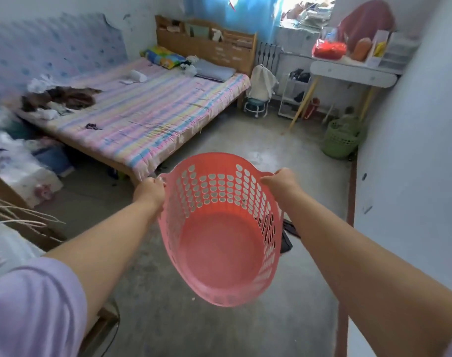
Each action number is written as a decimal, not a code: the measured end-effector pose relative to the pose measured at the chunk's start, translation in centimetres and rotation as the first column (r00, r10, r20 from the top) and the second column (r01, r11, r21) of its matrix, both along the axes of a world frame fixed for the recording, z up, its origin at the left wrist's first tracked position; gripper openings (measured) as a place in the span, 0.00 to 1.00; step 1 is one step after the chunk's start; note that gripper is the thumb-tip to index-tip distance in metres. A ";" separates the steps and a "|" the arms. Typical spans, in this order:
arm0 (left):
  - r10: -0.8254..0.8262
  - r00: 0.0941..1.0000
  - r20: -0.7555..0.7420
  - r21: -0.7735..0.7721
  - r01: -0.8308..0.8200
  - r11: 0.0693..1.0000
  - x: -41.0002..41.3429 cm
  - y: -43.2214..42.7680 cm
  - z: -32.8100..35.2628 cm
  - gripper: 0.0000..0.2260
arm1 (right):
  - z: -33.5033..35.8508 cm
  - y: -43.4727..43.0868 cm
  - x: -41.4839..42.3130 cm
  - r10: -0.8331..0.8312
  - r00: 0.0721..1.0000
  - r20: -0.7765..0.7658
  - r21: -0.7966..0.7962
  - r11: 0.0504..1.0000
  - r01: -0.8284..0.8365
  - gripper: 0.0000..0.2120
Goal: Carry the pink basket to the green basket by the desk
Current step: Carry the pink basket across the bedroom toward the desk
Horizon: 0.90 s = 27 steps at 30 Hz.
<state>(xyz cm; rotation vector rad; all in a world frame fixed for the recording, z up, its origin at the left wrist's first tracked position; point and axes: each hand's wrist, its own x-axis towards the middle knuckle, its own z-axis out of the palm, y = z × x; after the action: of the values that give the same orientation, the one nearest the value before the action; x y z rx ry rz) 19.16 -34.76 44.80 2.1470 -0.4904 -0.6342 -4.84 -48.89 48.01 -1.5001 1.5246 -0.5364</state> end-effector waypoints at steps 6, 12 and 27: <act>0.045 0.997 0.067 0.016 -0.046 0.999 6.1 -7.0 0.5 0.23 | 0.3 -8.9 5.9 0.062 0.998 0.021 0.020 0.998 -0.063 0.09; 0.020 0.995 0.101 0.025 -0.023 0.999 16.5 -16.3 0.0 0.20 | -0.8 -18.0 16.2 0.053 0.998 0.032 0.018 0.998 -0.053 0.05; -0.034 0.989 0.142 -0.106 0.050 0.993 39.0 -47.5 2.7 0.20 | 0.5 -48.2 36.7 -0.076 0.996 0.047 -0.054 0.995 0.079 0.06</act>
<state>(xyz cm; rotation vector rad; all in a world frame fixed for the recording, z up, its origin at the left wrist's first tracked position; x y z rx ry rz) 58.12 -82.23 47.52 2.0906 -0.6336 -0.4699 31.89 -97.13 48.46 -1.4661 1.5495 -0.6589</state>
